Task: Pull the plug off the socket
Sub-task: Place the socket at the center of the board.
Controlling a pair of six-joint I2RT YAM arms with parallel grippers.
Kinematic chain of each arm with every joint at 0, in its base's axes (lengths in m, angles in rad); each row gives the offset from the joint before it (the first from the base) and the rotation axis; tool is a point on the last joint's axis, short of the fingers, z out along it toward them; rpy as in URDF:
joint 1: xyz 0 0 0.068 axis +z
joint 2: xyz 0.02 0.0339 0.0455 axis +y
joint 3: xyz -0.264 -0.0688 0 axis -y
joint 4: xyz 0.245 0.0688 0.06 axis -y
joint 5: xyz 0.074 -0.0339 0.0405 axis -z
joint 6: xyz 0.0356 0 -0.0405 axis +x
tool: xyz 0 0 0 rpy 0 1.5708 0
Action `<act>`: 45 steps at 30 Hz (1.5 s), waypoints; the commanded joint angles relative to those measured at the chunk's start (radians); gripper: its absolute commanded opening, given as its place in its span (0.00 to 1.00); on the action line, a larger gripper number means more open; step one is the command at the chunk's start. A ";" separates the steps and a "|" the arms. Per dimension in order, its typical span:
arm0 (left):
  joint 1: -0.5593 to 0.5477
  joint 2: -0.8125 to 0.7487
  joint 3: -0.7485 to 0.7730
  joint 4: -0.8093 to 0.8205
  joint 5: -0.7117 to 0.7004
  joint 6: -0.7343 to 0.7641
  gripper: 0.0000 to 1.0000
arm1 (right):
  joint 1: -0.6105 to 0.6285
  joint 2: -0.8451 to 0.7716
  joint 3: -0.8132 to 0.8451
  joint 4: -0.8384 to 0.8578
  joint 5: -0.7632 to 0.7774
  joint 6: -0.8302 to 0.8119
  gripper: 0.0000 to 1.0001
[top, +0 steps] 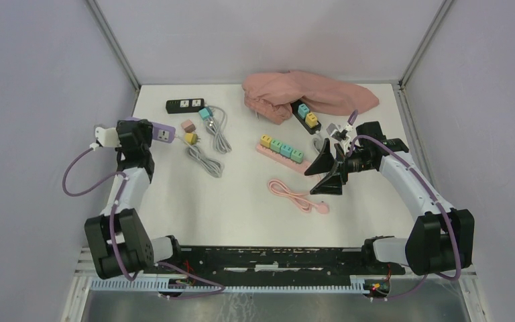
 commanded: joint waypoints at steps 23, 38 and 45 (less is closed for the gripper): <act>0.076 0.582 0.344 -0.379 0.111 -0.133 0.35 | -0.004 -0.033 0.041 -0.015 -0.043 -0.047 0.94; 0.078 0.565 0.439 -0.545 0.190 -0.124 0.99 | -0.005 -0.034 0.042 -0.020 -0.038 -0.053 0.95; 0.078 0.479 0.435 -0.602 0.200 -0.119 0.99 | -0.004 -0.032 0.043 -0.021 -0.034 -0.056 0.95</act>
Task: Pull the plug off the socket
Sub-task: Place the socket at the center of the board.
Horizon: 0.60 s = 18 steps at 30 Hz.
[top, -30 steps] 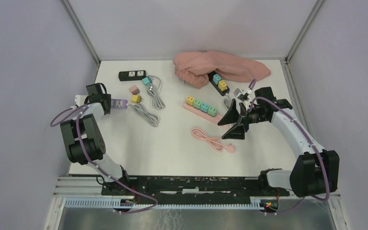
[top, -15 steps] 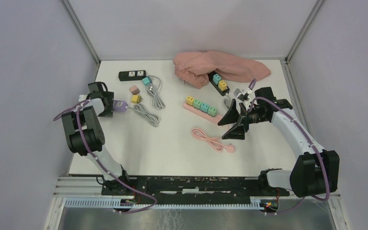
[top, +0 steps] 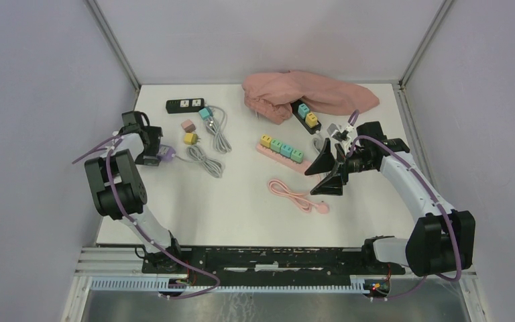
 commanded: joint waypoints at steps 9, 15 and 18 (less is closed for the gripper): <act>0.004 -0.196 -0.018 -0.136 0.072 0.027 0.99 | -0.004 -0.024 0.041 -0.006 -0.031 -0.032 0.95; 0.004 -0.289 -0.065 -0.151 0.093 0.067 0.99 | -0.006 -0.027 0.043 -0.007 -0.025 -0.035 0.95; 0.004 -0.348 -0.093 -0.152 0.098 0.079 0.99 | -0.008 -0.026 0.043 -0.008 -0.025 -0.037 0.95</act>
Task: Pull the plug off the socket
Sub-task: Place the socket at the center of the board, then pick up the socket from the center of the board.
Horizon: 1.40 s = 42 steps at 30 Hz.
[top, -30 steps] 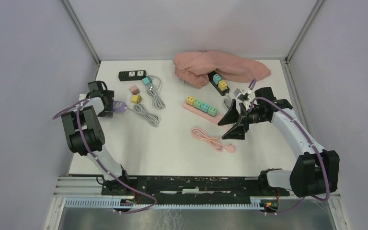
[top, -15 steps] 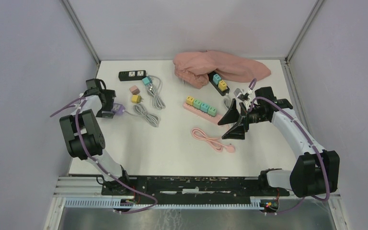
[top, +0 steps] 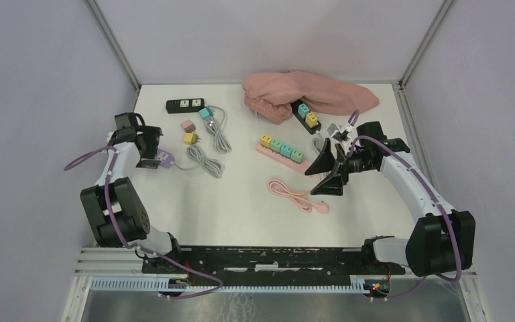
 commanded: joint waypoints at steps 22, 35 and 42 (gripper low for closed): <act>-0.004 -0.466 -0.205 0.170 0.323 0.162 0.99 | -0.055 -0.043 0.046 -0.026 -0.032 -0.047 0.95; -0.269 -0.614 -0.357 0.689 0.690 0.422 0.99 | -0.189 -0.087 0.091 -0.187 0.064 -0.228 0.95; -0.505 -0.572 -0.460 0.905 0.723 0.416 0.99 | -0.258 -0.077 0.087 -0.183 0.135 -0.244 0.96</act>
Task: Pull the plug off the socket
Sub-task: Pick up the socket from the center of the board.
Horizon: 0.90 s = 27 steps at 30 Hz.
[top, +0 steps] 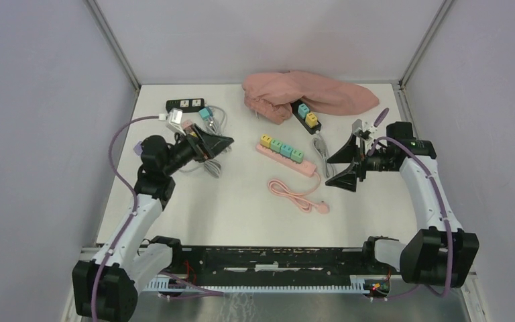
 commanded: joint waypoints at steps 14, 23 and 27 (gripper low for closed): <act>-0.356 0.352 -0.072 0.459 -0.197 0.245 0.98 | -0.220 0.178 0.022 -0.019 0.110 -0.099 0.96; -0.329 0.403 0.020 0.295 -0.282 0.305 0.95 | -0.196 0.189 0.001 0.320 0.362 0.235 0.97; -0.315 0.363 0.074 0.202 -0.292 0.333 0.95 | -0.084 0.270 0.134 0.473 0.687 0.447 1.00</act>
